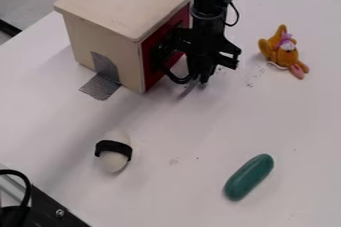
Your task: Close drawer
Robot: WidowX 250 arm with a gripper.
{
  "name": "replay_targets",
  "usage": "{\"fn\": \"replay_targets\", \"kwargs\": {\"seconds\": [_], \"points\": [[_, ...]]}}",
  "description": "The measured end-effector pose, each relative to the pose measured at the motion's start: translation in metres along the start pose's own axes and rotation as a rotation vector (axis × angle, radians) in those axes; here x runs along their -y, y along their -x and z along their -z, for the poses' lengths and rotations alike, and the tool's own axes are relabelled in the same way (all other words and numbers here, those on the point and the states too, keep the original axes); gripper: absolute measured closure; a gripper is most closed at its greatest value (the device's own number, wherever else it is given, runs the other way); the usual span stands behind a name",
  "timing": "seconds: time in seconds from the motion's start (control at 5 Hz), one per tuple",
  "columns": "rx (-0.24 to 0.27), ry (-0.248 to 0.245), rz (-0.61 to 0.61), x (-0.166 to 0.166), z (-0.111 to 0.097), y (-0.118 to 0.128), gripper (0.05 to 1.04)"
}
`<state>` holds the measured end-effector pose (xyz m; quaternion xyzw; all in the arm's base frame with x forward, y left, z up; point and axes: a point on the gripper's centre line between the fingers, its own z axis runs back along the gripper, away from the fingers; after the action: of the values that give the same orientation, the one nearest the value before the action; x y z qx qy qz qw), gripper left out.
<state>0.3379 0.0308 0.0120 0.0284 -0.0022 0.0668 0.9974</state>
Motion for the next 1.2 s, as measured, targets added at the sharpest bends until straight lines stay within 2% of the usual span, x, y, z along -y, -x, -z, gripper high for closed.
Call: {"fn": "replay_targets", "kwargs": {"seconds": [0.2, 0.4, 0.6, 0.8, 1.0, 1.2], "points": [[-0.01, 0.022, -0.038, -0.003, -0.001, 0.003, 0.712], [0.015, 0.023, -0.046, -0.005, -0.014, 0.002, 0.394], [0.005, 0.019, -0.022, 0.002, -0.018, 0.002, 0.125], [0.005, 0.012, 0.007, 0.015, -0.025, 0.0, 0.085], [0.183, 0.036, 0.143, 0.067, -0.096, -0.021, 0.086], [0.157, 0.073, 0.195, 0.089, -0.11, -0.017, 0.086]]}}
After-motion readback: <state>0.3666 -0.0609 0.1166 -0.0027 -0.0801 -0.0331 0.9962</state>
